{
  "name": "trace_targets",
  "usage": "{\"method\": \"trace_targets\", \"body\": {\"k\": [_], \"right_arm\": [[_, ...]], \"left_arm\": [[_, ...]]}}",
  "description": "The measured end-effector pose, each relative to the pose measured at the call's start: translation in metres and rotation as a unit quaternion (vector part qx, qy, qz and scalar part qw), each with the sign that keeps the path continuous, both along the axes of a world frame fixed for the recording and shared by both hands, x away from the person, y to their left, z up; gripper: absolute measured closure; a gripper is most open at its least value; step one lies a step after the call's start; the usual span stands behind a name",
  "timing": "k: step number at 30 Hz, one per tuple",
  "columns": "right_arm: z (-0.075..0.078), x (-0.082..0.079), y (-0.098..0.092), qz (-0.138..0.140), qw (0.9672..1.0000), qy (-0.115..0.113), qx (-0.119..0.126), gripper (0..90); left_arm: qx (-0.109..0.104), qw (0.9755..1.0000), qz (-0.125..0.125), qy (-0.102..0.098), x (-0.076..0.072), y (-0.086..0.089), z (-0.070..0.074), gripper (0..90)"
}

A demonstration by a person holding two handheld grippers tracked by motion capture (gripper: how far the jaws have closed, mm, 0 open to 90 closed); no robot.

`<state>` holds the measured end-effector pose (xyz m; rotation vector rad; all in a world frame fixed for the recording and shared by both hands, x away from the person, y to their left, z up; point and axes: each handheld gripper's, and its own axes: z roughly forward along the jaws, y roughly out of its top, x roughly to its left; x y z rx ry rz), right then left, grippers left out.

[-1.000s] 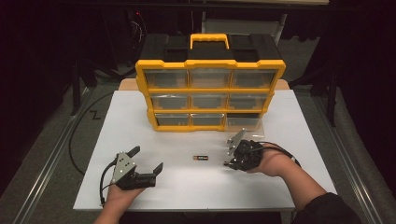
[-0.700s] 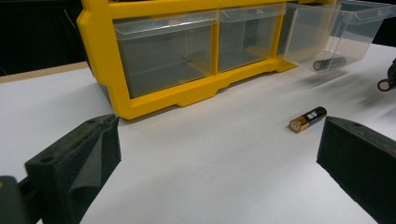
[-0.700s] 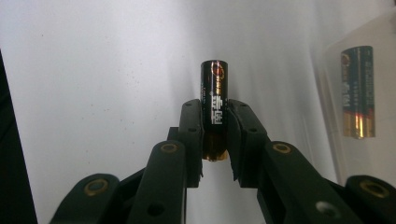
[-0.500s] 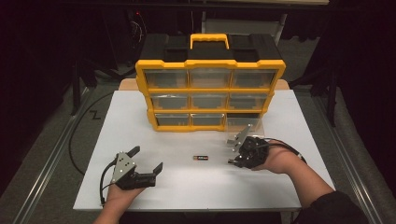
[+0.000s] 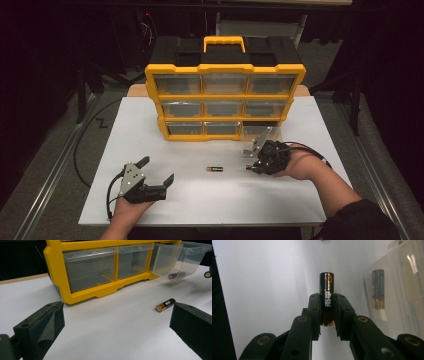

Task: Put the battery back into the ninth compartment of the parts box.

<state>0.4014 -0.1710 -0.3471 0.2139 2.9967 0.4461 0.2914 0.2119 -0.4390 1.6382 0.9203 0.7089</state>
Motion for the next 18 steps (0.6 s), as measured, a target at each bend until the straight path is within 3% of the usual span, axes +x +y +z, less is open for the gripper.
{"method": "trace_targets", "body": {"k": [18], "right_arm": [[0.026, 0.005, 0.001, -0.007, 1.0, -0.006, -0.001, 78.9]], "left_arm": [[0.001, 1.0, -0.002, 0.002, 0.0, 0.0, 0.0, 0.3]]}}
